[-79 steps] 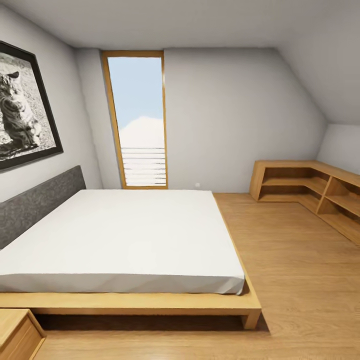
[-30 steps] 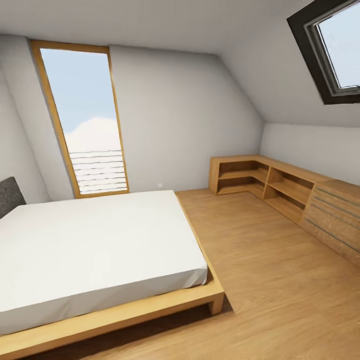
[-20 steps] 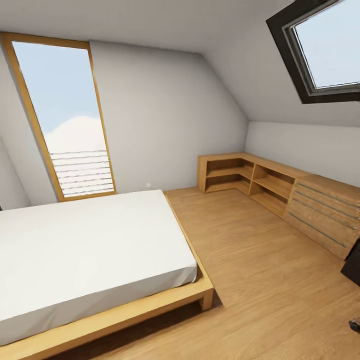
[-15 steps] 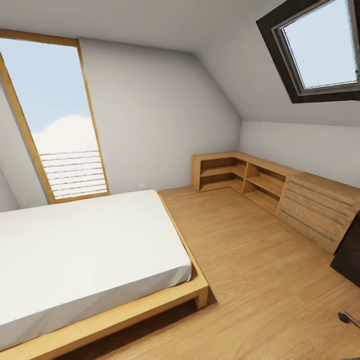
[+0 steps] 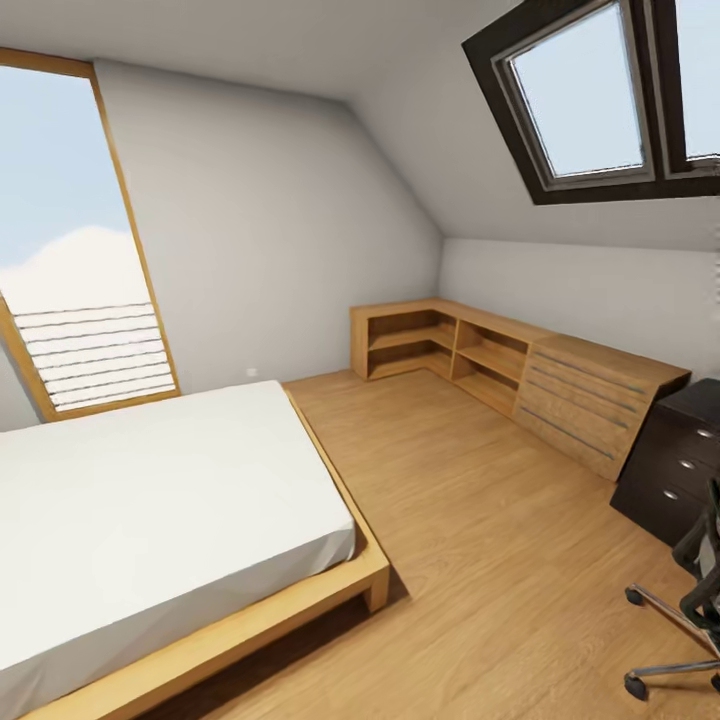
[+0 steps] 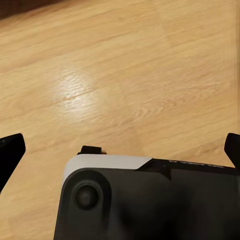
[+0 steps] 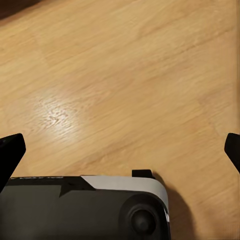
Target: In the bedroom, organize the workspace by keeping the computer under the desk, ensuring the monitor is on the desk, placing the keyboard on the desk next to the monitor, placing the mouse on the desk next to the keyboard, moving the folder from the swivel chair onto the desk next to the mouse, stacking the notebook on top of the folder with the pen on top of the notebook, and positioning the swivel chair next to the desk.
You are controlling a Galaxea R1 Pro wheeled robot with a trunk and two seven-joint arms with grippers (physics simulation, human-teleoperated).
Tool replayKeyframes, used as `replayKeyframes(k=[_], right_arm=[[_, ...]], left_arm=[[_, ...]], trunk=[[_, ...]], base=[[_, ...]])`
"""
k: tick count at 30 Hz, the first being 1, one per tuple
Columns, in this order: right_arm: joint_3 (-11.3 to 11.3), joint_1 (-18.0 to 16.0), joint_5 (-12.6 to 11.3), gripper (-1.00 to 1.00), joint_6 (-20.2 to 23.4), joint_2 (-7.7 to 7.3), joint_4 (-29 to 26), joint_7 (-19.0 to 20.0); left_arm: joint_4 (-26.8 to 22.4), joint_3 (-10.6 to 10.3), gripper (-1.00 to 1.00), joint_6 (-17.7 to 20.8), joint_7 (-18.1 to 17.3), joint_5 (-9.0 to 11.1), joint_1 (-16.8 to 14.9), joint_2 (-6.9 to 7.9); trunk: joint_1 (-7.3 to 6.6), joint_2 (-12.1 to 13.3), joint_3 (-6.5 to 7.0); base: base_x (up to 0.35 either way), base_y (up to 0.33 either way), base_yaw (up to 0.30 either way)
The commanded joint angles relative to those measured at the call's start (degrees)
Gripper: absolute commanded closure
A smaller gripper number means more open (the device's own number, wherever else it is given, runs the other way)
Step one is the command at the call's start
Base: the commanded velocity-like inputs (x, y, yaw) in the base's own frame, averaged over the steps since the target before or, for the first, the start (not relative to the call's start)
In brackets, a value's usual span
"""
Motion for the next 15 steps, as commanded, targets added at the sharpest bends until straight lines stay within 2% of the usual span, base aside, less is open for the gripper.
replayKeyframes(k=[1, 15], right_arm=[[0.0, 0.0, -0.1, -1.00, -0.1, 0.01, 0.0, 0.0], [0.0, 0.0, 0.0, -1.00, 0.4, 0.07, 0.0, 0.0]], left_arm=[[0.0, 0.2, -1.00, -0.1, -0.1, 0.2, 0.0, -0.03], [0.0, 0.2, -1.00, -0.1, -0.1, 0.2, 0.0, -0.03]], trunk=[[0.01, -0.1, -0.09], [0.01, -0.1, -0.13]], base=[[0.000, 0.000, -0.115], [0.000, 0.000, -0.022]])
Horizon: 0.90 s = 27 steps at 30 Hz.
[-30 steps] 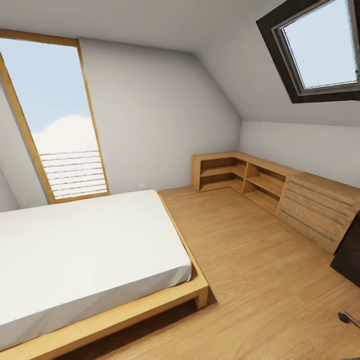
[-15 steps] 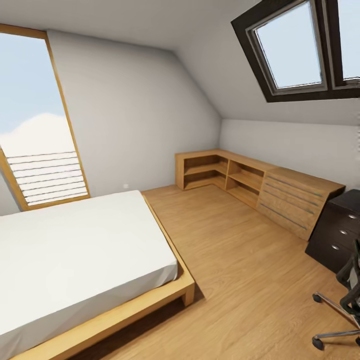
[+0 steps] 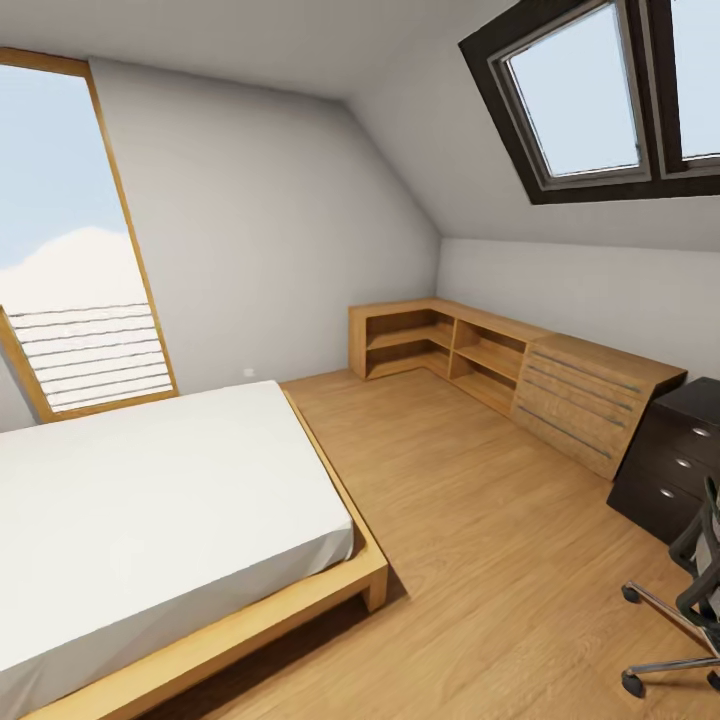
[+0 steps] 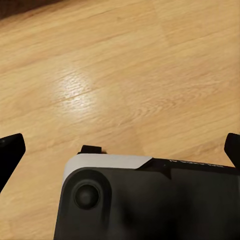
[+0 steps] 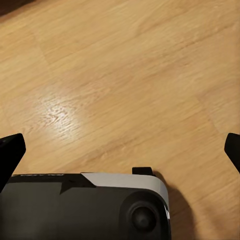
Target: In the bedroom, organize the workspace by keeping the computer under the desk, ensuring the monitor is on the desk, placing the keyboard on the desk next to the monitor, placing the mouse on the desk next to the keyboard, moving the folder from the swivel chair onto the desk next to the mouse, stacking the notebook on top of the folder with the pen on top of the notebook, and positioning the swivel chair next to the desk.
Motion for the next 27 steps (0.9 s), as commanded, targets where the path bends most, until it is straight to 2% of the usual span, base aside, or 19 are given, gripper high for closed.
replayKeyframes(k=[1, 16, 27], right_arm=[[0.0, 0.0, 0.0, -1.00, -0.1, 0.03, 0.0, 0.0], [0.0, 0.0, 0.0, -1.00, 0.3, 0.02, 0.0, 0.0], [-0.1, 0.0, -0.1, -1.00, 0.0, 0.01, 0.0, 0.0]], left_arm=[[0.0, 0.2, -1.00, -0.1, -0.1, 0.2, 0.0, -0.03], [0.0, 0.2, -1.00, -0.1, -0.1, 0.2, 0.0, -0.03], [0.0, 0.2, -1.00, -0.1, -0.1, 0.2, 0.0, -0.03]], trunk=[[0.01, -0.1, -0.07], [0.01, -0.1, -0.07], [0.01, -0.1, -0.07]], base=[[0.000, 0.000, -0.008], [0.000, 0.000, -0.093], [0.000, 0.000, -0.225]])
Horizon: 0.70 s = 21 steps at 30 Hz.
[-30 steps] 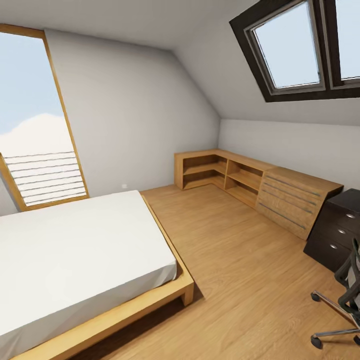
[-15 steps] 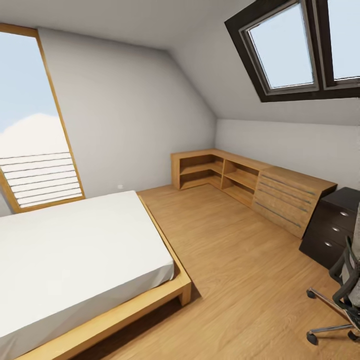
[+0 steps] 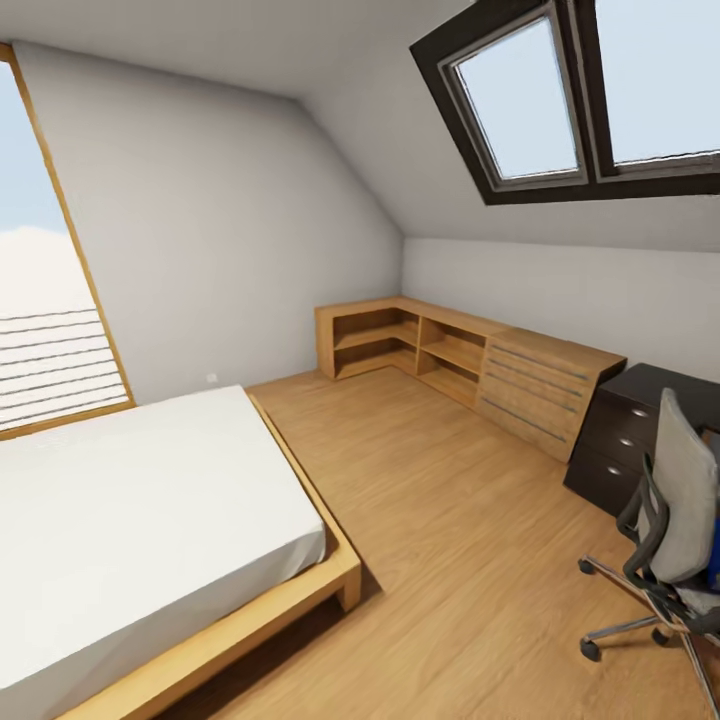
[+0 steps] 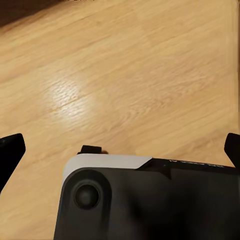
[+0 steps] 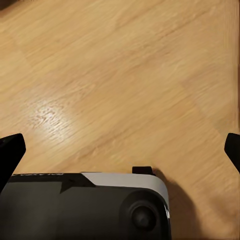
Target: In the bedroom, organize the workspace by keeping the computer under the desk, ensuring the monitor is on the desk, placing the keyboard on the desk next to the monitor, placing the mouse on the desk next to the keyboard, moving the folder from the swivel chair onto the desk next to the mouse, stacking the notebook on top of the folder with the pen on top of the notebook, and positioning the swivel chair next to the desk.
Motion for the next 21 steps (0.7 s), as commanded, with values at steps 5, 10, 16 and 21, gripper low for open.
replayKeyframes(k=[5, 10, 16, 21], right_arm=[[0.0, 0.0, -0.1, -1.00, -0.1, 0.01, 0.0, 0.0], [0.0, 0.0, -0.1, -1.00, -0.1, -0.06, 0.0, 0.0], [0.0, 0.0, -0.1, -1.00, -0.1, -0.07, -0.1, 0.0], [0.0, 0.0, 0.0, -1.00, -0.1, -0.15, -0.1, 0.0]], left_arm=[[0.0, 0.2, -1.00, -0.1, -0.1, 0.2, 0.0, -0.07], [0.0, 0.2, -1.00, -0.1, -0.1, 0.2, 0.0, -0.10], [0.0, 0.2, -1.00, -0.1, -0.1, 0.2, 0.0, -0.11], [0.0, 0.2, -1.00, -0.1, -0.1, 0.2, 0.0, -0.11]], trunk=[[0.01, -0.1, -0.07], [0.01, -0.1, -0.07], [0.01, -0.1, -0.07], [0.01, -0.1, -0.07]], base=[[0.000, 0.000, -0.253], [0.000, 0.000, -0.191], [0.000, 0.000, -0.142], [0.000, 0.000, -0.115]])
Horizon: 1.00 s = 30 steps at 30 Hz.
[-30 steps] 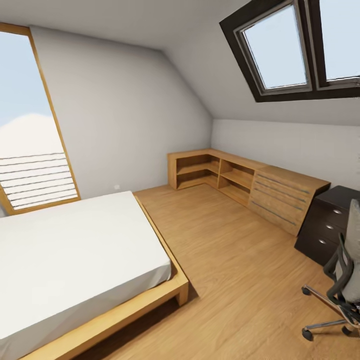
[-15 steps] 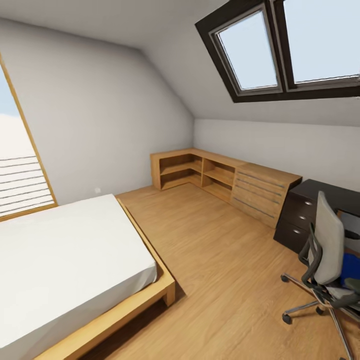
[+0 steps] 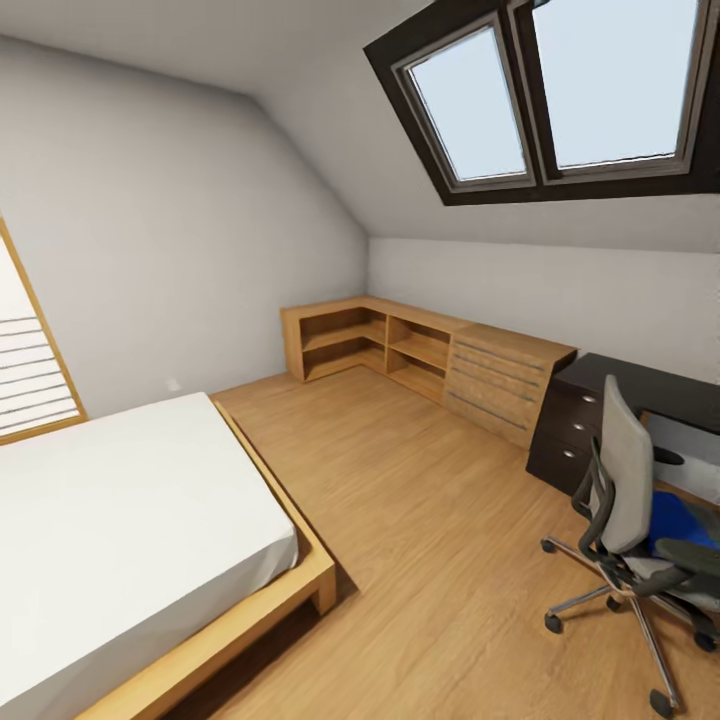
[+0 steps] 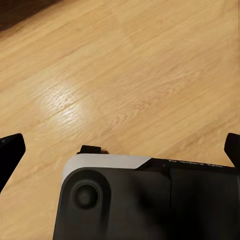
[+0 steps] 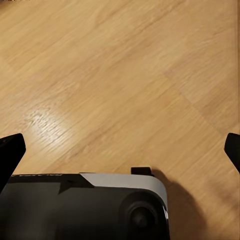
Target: In the bedroom, organize the workspace by keeping the computer under the desk, ensuring the monitor is on the desk, placing the keyboard on the desk next to the monitor, placing the mouse on the desk next to the keyboard, moving the folder from the swivel chair onto the desk next to the mouse, stacking the notebook on top of the folder with the pen on top of the notebook, and positioning the swivel chair next to the desk.
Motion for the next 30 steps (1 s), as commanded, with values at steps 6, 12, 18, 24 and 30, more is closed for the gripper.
replayKeyframes(k=[6, 12, 18, 24, 30], right_arm=[[0.0, 0.0, 0.0, -1.00, -0.1, -0.04, -0.1, 0.0], [0.0, 0.0, 0.1, -1.00, 0.0, -0.08, -0.1, 0.0], [0.0, 0.0, 0.1, -1.00, 0.2, -0.09, -0.1, 0.0], [0.0, 0.0, 0.1, -1.00, -0.1, -0.07, -0.1, 0.0], [0.0, 0.0, 0.1, -1.00, -0.2, -0.04, -0.1, 0.0]], left_arm=[[0.0, 0.2, -1.00, -0.1, -0.1, 0.2, 0.0, -0.03], [0.0, 0.2, -1.00, -0.1, -0.1, 0.2, 0.0, -0.03], [0.0, 0.2, -1.00, -0.1, -0.1, 0.2, 0.0, -0.03], [0.0, 0.2, -1.00, -0.1, -0.1, 0.2, 0.0, -0.03], [0.0, 0.2, -1.00, -0.1, -0.1, 0.2, 0.0, -0.03]], trunk=[[0.01, -0.1, -0.07], [0.01, -0.1, -0.07], [0.01, -0.1, -0.07], [0.01, -0.1, -0.07], [0.01, -0.1, -0.04]], base=[[0.000, 0.000, -0.045], [0.000, 0.000, -0.008], [0.000, 0.000, -0.001], [0.000, 0.000, -0.001], [0.000, 0.000, -0.086]])
